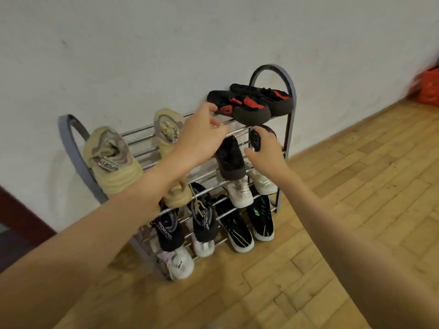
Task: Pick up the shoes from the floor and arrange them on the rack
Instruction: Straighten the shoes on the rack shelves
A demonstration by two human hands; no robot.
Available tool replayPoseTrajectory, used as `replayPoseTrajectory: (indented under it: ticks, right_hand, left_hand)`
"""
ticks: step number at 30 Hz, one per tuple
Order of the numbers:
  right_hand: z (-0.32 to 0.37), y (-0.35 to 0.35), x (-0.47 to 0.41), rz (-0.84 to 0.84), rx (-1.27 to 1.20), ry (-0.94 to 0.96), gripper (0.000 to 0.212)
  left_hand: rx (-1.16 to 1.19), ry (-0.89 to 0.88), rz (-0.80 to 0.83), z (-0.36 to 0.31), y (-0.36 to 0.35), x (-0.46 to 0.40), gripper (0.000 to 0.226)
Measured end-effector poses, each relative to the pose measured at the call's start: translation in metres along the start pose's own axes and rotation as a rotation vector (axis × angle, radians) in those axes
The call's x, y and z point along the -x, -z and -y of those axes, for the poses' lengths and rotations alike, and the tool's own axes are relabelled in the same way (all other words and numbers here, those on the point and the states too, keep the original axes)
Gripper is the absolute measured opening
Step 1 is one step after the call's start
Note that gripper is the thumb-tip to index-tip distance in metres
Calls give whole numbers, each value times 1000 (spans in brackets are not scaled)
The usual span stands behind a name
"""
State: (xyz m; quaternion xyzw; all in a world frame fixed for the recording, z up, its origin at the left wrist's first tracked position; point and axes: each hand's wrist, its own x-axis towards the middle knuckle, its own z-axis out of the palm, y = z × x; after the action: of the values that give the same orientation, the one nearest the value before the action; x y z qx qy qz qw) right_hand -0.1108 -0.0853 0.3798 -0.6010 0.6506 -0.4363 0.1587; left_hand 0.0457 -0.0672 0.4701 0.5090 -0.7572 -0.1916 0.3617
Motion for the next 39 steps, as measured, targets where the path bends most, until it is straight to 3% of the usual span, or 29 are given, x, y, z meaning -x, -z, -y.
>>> replayPoseTrajectory:
  ticks: [4, 9, 13, 18, 26, 39]
  right_hand:
    - [43, -29, 28, 87, -10, 66, 60]
    - [85, -53, 43, 213, -66, 216, 79]
    - [96, -73, 42, 265, -46, 290, 82]
    - [97, -93, 31, 152, -8, 252, 73]
    - [96, -112, 27, -20, -103, 332, 57]
    - [114, -138, 27, 38, -149, 435, 52]
  left_hand:
    - [-82, -6, -114, 27, 47, 29, 38]
    - [-342, -94, -182, 64, 97, 61, 36]
    - [-553, -117, -92, 93, 116, 81, 40]
    - [-726, -96, 44, 129, 116, 93, 66]
    - [-623, -182, -36, 153, 109, 97, 48]
    - [-581, -206, -153, 164, 105, 85, 39]
